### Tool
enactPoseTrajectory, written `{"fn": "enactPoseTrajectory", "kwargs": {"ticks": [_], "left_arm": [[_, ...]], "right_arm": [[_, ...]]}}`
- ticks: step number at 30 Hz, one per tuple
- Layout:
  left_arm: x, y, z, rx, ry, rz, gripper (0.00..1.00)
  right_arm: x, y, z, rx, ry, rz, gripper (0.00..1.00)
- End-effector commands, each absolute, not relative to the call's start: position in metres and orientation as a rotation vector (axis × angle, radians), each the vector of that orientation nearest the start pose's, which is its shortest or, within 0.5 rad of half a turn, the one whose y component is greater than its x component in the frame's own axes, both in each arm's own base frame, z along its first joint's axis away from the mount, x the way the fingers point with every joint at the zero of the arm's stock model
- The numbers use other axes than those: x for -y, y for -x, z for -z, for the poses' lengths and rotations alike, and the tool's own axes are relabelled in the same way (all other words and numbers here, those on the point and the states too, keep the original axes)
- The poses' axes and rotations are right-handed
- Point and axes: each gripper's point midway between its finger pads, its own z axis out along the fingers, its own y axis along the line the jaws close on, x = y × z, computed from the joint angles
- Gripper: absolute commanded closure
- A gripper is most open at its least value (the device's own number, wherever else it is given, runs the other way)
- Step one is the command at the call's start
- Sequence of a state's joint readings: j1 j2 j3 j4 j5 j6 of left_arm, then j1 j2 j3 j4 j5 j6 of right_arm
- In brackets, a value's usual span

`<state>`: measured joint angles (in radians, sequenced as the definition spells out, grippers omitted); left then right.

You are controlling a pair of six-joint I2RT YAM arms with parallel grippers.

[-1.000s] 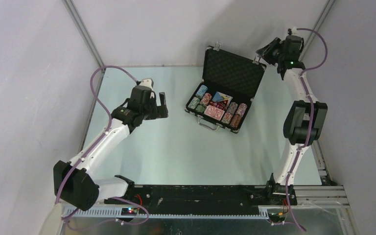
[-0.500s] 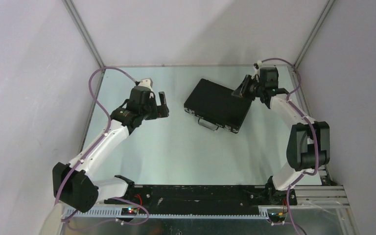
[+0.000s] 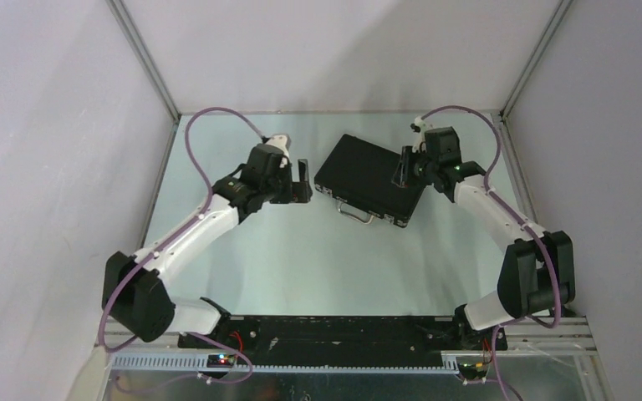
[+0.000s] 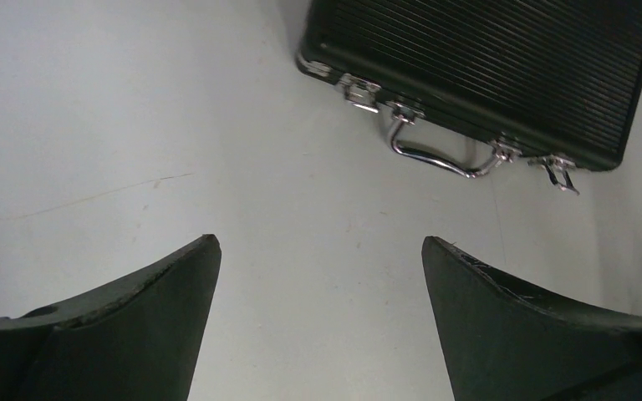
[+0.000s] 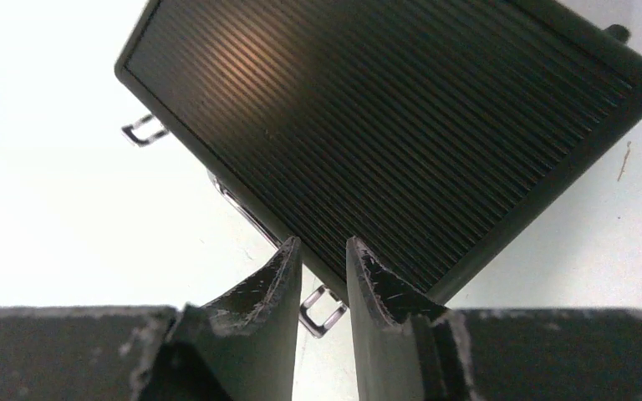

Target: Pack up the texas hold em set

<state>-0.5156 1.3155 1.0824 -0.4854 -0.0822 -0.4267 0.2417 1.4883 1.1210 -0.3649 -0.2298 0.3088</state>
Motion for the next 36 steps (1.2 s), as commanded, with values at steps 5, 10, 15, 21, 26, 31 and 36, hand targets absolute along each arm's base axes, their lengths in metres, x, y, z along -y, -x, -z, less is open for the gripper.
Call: {"fn": "enactPoseTrajectory", "kwargs": {"ticks": [5,10,15,21,26,31,36], "left_arm": [[0.217,-0.326,-0.187,-2.303,-0.181,0.466,0.03],[0.218,-0.328,-0.187,-2.301,-0.189,0.464,0.03],[0.216,-0.329,-0.195,-2.274,-0.214,0.415,0.03],[0.21,-0.332,-0.206,-2.224,-0.208,0.39,0.02],[0.205,-0.332,-0.209,-2.208,-0.202,0.369,0.0],[0.206,-0.331,-0.206,-2.216,-0.216,0.368,0.0],[0.209,-0.328,-0.203,-2.222,-0.244,0.39,0.0]], "right_arm": [[-0.137,-0.357,-0.115,-2.479,0.192,-0.179,0.6],[-0.131,-0.36,-0.141,-2.413,0.144,-0.117,0.11],[-0.123,-0.375,-0.199,-2.273,0.105,0.08,0.0],[-0.142,-0.387,-0.219,-2.176,0.071,-0.186,0.0],[-0.152,-0.393,-0.201,-2.25,0.051,-0.257,0.0],[-0.142,-0.388,-0.143,-2.486,0.067,-0.114,0.0],[-0.138,-0.379,-0.094,-2.679,0.111,-0.019,0.0]]}}
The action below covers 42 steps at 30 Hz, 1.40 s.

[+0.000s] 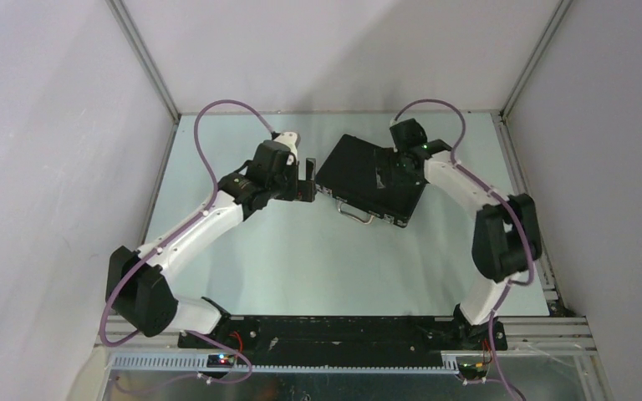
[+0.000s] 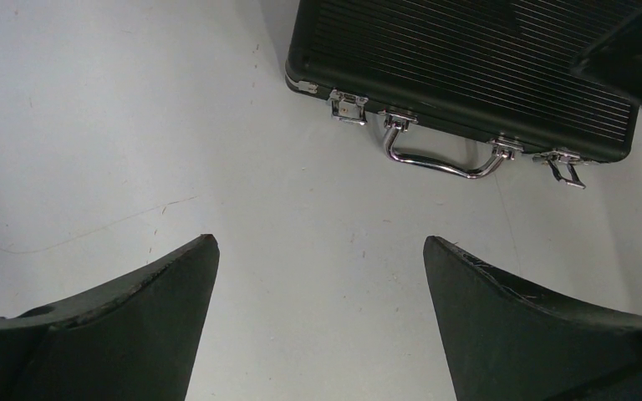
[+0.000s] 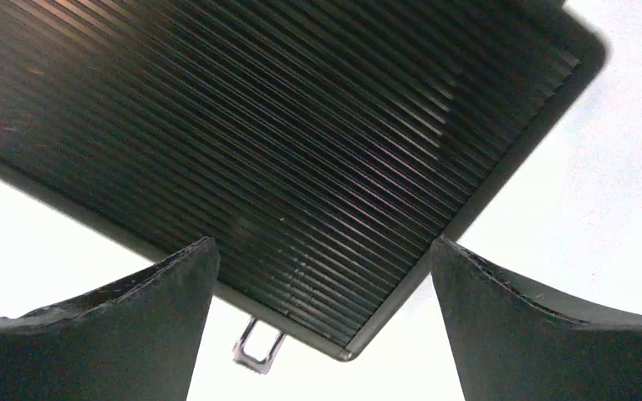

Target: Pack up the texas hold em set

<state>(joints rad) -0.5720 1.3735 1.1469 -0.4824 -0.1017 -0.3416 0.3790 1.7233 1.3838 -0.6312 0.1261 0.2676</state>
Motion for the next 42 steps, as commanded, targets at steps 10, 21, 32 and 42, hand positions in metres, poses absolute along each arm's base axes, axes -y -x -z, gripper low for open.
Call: {"fn": "enactPoseTrajectory", "kwargs": {"ticks": [10,21,32,42], "left_arm": [[0.224,-0.335,-0.179,-2.314,-0.232,0.438,0.01],[0.237,-0.371,-0.139,-2.457,-0.168,0.432,0.57],[0.258,-0.385,-0.09,-2.565,-0.212,0.533,0.7],[0.246,-0.397,-0.131,-2.459,-0.213,0.43,0.97]], "right_arm": [[-0.138,-0.369,-0.059,-2.805,0.085,-0.012,0.0],[-0.147,-0.368,-0.067,-2.808,0.086,-0.057,0.0],[-0.154,-0.363,-0.068,-2.82,0.103,-0.071,0.01],[-0.152,-0.357,-0.064,-2.829,0.103,-0.06,0.0]]}}
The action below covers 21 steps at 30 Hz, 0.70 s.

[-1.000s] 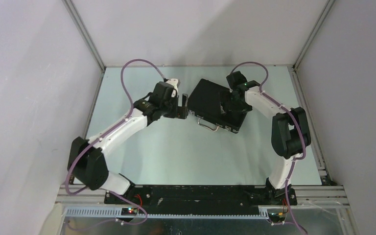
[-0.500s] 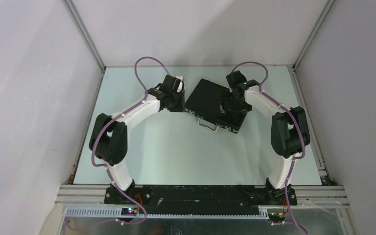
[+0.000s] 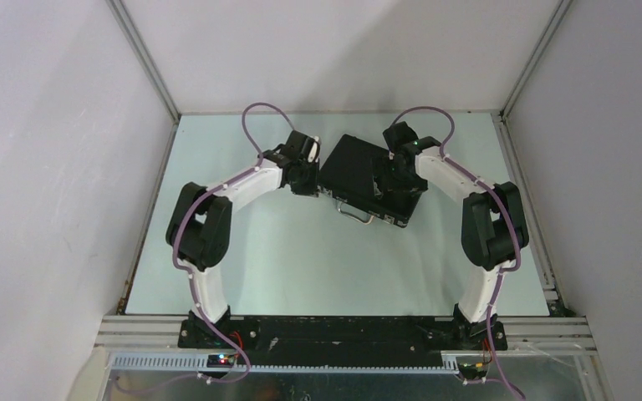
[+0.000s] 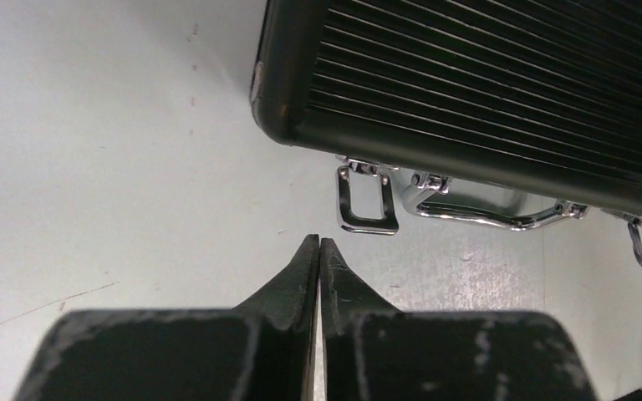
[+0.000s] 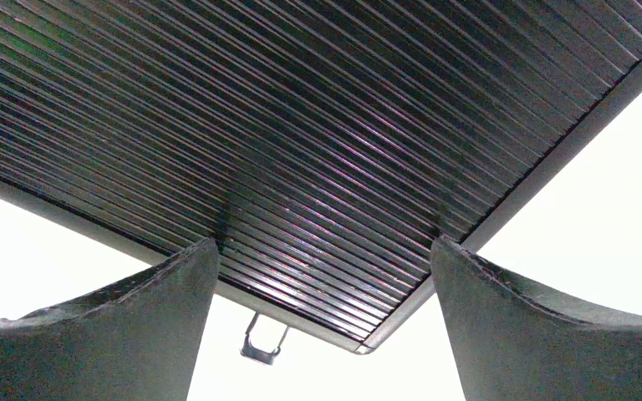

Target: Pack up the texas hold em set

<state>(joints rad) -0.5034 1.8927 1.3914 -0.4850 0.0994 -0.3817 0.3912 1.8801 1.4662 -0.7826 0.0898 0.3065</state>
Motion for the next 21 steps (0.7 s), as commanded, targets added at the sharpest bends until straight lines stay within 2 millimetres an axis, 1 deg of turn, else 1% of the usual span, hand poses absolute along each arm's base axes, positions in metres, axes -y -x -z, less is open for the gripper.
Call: {"fn": "enactPoseTrajectory", "kwargs": {"ticks": [1,2,3,4,6,7,8,9,10,11,12,13,14,15,18,20,21], "left_arm": [[0.244,-0.398,-0.142,-2.434,-0.219,0.407,0.98],[0.248,-0.4,-0.152,-2.409,-0.231,0.411,1.0],[0.247,-0.402,-0.162,-2.38,-0.235,0.387,1.0],[0.247,-0.403,-0.164,-2.374,-0.235,0.384,1.0],[0.249,-0.405,-0.161,-2.383,-0.235,0.383,1.0],[0.251,-0.404,-0.151,-2.41,-0.24,0.386,1.0],[0.252,-0.404,-0.137,-2.444,-0.242,0.375,1.0],[0.256,-0.4,-0.128,-2.475,-0.255,0.408,1.0],[0.258,-0.398,-0.11,-2.52,-0.257,0.411,1.0],[0.261,-0.393,-0.098,-2.553,-0.265,0.43,1.0],[0.262,-0.389,-0.082,-2.591,-0.262,0.435,1.0],[0.262,-0.381,-0.068,-2.63,-0.267,0.449,1.0],[0.263,-0.378,-0.058,-2.648,-0.264,0.463,1.0],[0.26,-0.37,-0.046,-2.679,-0.262,0.461,1.0],[0.26,-0.363,-0.028,-2.708,-0.263,0.474,1.0],[0.259,-0.362,-0.021,-2.719,-0.271,0.467,1.0],[0.26,-0.365,-0.021,-2.713,-0.273,0.467,1.0]], "right_arm": [[-0.152,-0.357,-0.064,-2.829,0.104,-0.059,0.0],[-0.152,-0.357,-0.065,-2.827,0.102,-0.057,0.01],[-0.152,-0.357,-0.065,-2.825,0.101,-0.058,0.0],[-0.152,-0.357,-0.065,-2.824,0.103,-0.056,0.0],[-0.151,-0.358,-0.065,-2.826,0.101,-0.054,0.0],[-0.151,-0.357,-0.064,-2.828,0.102,-0.053,0.0],[-0.151,-0.357,-0.063,-2.829,0.102,-0.052,0.01],[-0.15,-0.357,-0.062,-2.832,0.101,-0.05,0.01],[-0.15,-0.357,-0.062,-2.833,0.103,-0.048,0.01],[-0.15,-0.356,-0.062,-2.835,0.104,-0.048,0.0],[-0.15,-0.355,-0.061,-2.838,0.102,-0.047,0.0],[-0.15,-0.355,-0.061,-2.839,0.102,-0.046,0.0],[-0.149,-0.355,-0.06,-2.84,0.103,-0.045,0.01],[-0.149,-0.355,-0.061,-2.838,0.101,-0.043,0.0],[-0.148,-0.355,-0.061,-2.838,0.1,-0.039,0.0],[-0.147,-0.355,-0.061,-2.838,0.095,-0.038,0.01],[-0.147,-0.355,-0.061,-2.839,0.093,-0.038,0.0]]}}
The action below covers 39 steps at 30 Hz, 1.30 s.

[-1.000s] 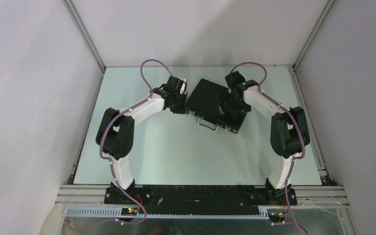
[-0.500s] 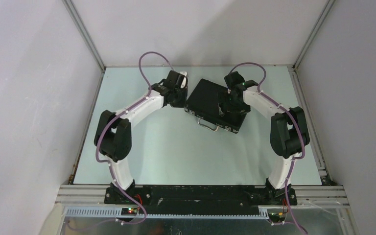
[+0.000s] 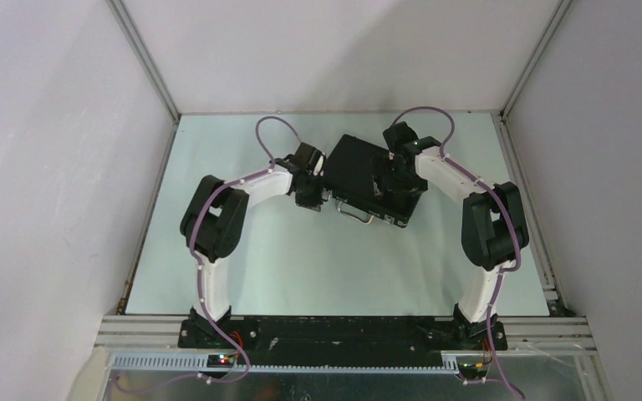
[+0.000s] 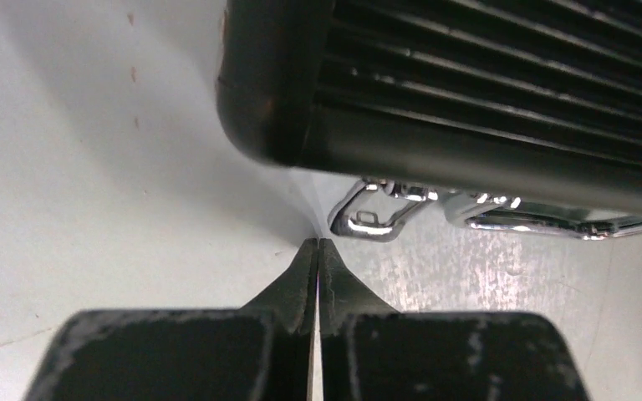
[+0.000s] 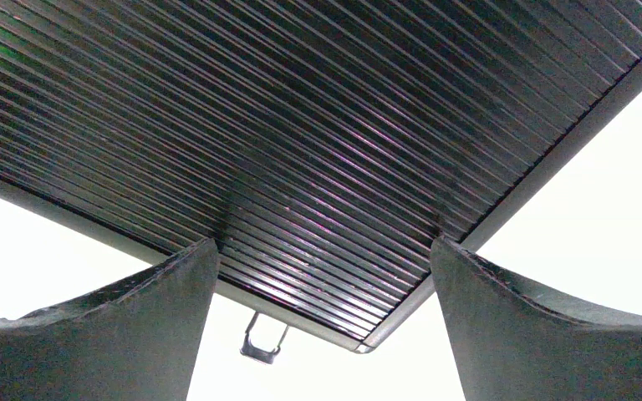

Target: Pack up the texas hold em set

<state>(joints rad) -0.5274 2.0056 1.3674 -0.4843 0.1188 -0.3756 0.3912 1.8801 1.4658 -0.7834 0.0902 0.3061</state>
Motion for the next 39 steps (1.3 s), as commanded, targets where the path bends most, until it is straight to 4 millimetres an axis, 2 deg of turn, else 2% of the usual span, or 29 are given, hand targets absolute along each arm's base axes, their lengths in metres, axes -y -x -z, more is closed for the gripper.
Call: {"fn": "enactPoseTrajectory", "kwargs": {"ticks": [1,5,7,8,9,10,11,12,14,17,20,27,30,34,39], "left_arm": [[0.26,-0.367,-0.02,-2.712,-0.271,0.458,1.0],[0.256,-0.373,-0.029,-2.682,-0.252,0.437,1.0],[0.252,-0.372,-0.039,-2.661,-0.235,0.42,1.0],[0.252,-0.374,-0.052,-2.627,-0.22,0.429,1.0],[0.25,-0.37,-0.052,-2.626,-0.214,0.431,1.0],[0.252,-0.373,-0.066,-2.585,-0.197,0.457,1.0],[0.251,-0.369,-0.066,-2.585,-0.189,0.466,1.0],[0.253,-0.369,-0.075,-2.565,-0.173,0.492,1.0],[0.254,-0.364,-0.079,-2.569,-0.161,0.516,1.0],[0.254,-0.361,-0.079,-2.576,-0.148,0.527,1.0],[0.26,-0.37,-0.076,-2.561,-0.142,0.546,1.0],[0.288,-0.42,-0.048,-2.523,-0.065,0.621,1.0],[0.29,-0.432,-0.052,-2.487,-0.051,0.627,1.0],[0.277,-0.426,-0.053,-2.495,-0.05,0.561,1.0],[0.258,-0.407,-0.065,-2.476,-0.082,0.507,1.0]], "right_arm": [[-0.146,-0.354,-0.061,-2.839,0.093,-0.037,0.0],[-0.146,-0.353,-0.061,-2.841,0.094,-0.036,0.0],[-0.145,-0.352,-0.063,-2.838,0.094,-0.033,0.0],[-0.145,-0.352,-0.063,-2.837,0.095,-0.033,0.0],[-0.145,-0.352,-0.064,-2.835,0.098,-0.033,0.01],[-0.144,-0.352,-0.064,-2.834,0.097,-0.032,0.0],[-0.144,-0.352,-0.064,-2.834,0.098,-0.031,0.0],[-0.144,-0.352,-0.063,-2.835,0.1,-0.03,0.0],[-0.144,-0.351,-0.064,-2.837,0.101,-0.032,0.0],[-0.144,-0.351,-0.064,-2.836,0.106,-0.032,0.0],[-0.143,-0.351,-0.062,-2.839,0.107,-0.031,0.01],[-0.141,-0.353,-0.067,-2.833,0.106,-0.04,0.01],[-0.14,-0.353,-0.069,-2.83,0.111,-0.041,0.01],[-0.139,-0.351,-0.073,-2.82,0.116,-0.041,0.01],[-0.144,-0.35,-0.101,-2.734,0.138,-0.1,0.01]]}}
